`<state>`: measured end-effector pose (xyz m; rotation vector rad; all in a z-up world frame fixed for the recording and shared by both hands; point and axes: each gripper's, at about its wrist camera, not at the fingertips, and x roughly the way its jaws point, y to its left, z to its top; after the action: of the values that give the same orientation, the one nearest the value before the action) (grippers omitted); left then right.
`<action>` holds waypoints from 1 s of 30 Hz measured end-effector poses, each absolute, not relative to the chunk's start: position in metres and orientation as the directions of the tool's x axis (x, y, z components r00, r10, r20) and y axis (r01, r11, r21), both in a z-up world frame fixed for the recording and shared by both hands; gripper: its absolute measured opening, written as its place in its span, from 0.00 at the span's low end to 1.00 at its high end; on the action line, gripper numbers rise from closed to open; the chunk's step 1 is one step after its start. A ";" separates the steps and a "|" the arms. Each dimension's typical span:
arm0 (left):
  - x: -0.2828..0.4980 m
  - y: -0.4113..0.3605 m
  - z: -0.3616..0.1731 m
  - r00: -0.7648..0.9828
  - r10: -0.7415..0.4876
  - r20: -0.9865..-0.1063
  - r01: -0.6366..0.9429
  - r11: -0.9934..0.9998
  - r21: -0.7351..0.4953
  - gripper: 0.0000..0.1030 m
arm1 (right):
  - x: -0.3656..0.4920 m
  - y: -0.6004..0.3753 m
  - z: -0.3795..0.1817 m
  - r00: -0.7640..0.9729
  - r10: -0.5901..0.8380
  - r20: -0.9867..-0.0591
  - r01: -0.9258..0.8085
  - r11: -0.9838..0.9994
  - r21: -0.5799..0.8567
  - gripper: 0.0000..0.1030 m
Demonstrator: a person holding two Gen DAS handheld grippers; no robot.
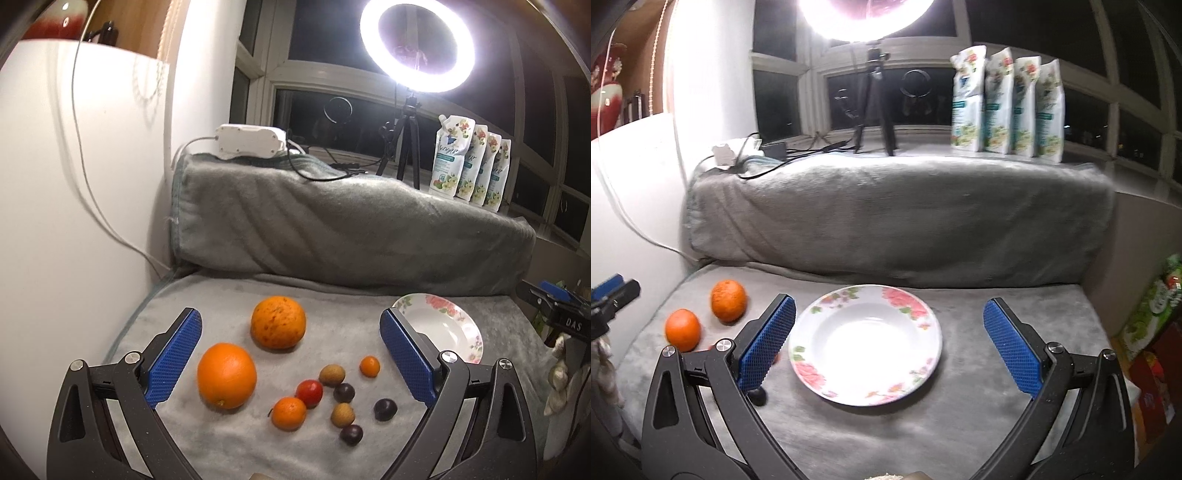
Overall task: Organize fruits
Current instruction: 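Move the right gripper to the speckled orange and close around it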
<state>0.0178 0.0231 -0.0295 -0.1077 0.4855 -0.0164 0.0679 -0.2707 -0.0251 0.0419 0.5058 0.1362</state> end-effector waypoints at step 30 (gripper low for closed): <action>0.101 0.060 -0.093 0.695 -0.233 -0.680 0.099 0.968 -0.231 0.68 | 0.199 -0.152 -0.073 0.434 0.594 -0.678 -0.383 0.802 0.458 0.89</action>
<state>0.1010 0.0600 -0.0927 -0.1824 0.7812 -0.1864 0.1989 -0.1523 -0.0732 0.2505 0.9420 0.6164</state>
